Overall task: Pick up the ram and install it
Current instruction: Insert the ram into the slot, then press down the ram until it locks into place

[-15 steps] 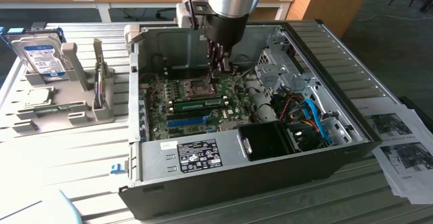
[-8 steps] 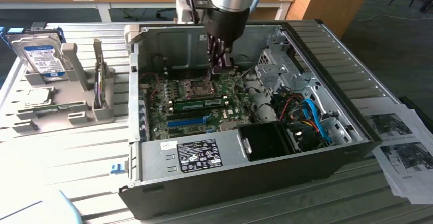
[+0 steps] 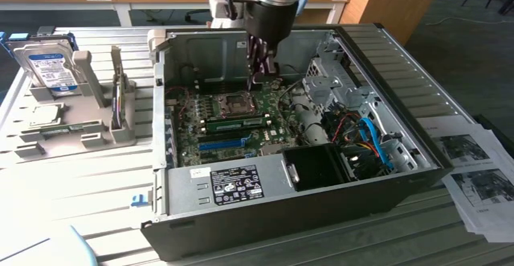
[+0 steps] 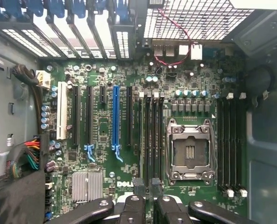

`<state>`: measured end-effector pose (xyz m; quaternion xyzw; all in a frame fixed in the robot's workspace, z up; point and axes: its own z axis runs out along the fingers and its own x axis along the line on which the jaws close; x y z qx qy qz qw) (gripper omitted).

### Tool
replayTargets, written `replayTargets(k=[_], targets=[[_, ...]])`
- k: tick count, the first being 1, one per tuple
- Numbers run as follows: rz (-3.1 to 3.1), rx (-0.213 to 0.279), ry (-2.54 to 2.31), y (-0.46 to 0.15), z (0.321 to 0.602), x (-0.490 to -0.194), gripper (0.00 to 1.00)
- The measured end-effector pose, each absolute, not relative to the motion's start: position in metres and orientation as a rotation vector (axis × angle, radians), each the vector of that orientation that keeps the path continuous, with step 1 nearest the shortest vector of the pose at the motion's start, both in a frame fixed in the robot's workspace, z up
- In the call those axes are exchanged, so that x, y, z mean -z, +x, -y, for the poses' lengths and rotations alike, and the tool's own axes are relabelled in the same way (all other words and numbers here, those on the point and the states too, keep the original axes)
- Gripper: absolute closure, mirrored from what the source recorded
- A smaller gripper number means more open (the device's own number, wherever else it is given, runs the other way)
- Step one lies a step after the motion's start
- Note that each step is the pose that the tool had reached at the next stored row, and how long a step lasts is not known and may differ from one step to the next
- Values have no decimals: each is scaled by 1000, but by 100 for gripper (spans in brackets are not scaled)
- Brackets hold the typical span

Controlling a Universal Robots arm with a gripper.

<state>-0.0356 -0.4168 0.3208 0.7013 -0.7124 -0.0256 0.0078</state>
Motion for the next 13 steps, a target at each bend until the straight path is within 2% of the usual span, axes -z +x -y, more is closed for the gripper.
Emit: replayTargets(k=[13], targets=[[2227,80,2192,-36,417,-331,82]])
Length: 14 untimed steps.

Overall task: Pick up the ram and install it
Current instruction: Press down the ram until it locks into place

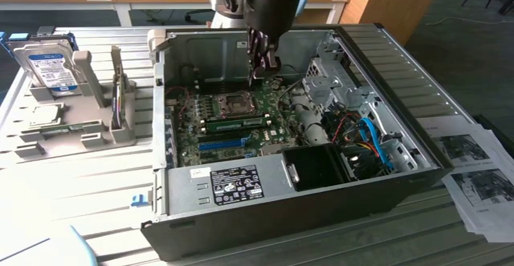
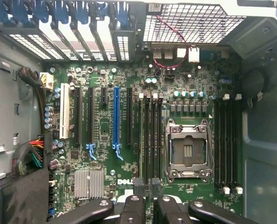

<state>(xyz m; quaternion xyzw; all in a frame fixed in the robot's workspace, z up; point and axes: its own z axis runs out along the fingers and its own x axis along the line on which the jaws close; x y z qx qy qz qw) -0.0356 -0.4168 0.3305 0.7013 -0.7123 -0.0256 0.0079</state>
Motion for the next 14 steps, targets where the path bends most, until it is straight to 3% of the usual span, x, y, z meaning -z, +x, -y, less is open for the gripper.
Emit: replayTargets(k=[8,10,11,14], targets=[[2227,80,2192,-36,417,-331,82],[2227,80,2192,-36,417,-331,84],[2227,80,2192,-36,417,-331,90],[2227,80,2192,-36,417,-331,91]])
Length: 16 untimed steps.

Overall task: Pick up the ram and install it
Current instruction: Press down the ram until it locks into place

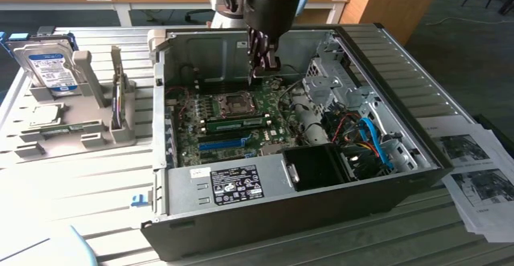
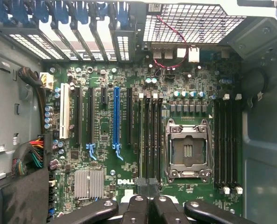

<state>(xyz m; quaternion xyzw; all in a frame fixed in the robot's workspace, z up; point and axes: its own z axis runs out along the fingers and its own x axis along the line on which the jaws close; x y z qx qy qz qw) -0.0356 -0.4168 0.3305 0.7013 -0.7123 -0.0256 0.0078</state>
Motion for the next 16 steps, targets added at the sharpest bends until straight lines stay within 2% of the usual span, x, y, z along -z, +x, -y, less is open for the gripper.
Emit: replayTargets(k=[16], targets=[[2227,80,2192,-20,417,-331,91]])
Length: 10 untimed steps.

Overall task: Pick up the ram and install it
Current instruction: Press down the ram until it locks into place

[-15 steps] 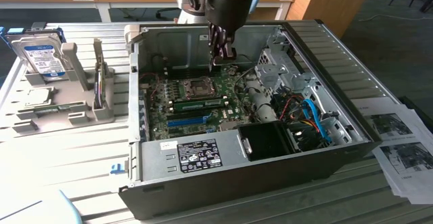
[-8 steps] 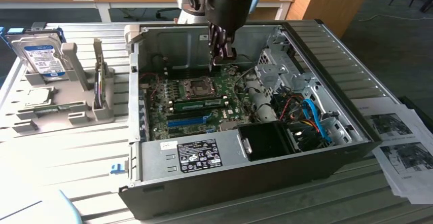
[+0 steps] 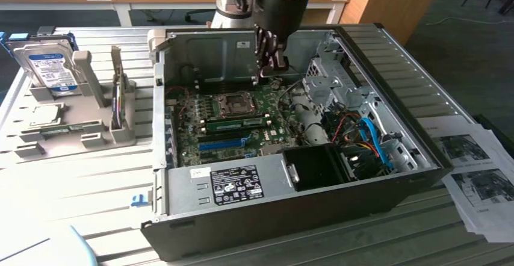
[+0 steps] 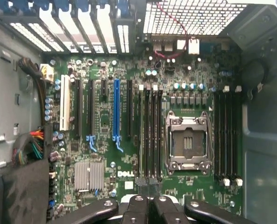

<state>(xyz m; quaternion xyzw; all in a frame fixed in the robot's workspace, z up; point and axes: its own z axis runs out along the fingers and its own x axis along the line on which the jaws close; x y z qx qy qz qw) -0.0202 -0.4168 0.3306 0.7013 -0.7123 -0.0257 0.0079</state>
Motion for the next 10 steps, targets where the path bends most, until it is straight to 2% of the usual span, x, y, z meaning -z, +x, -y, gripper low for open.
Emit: replayTargets(k=[10], targets=[[2227,80,2192,-2,417,-330,91]])
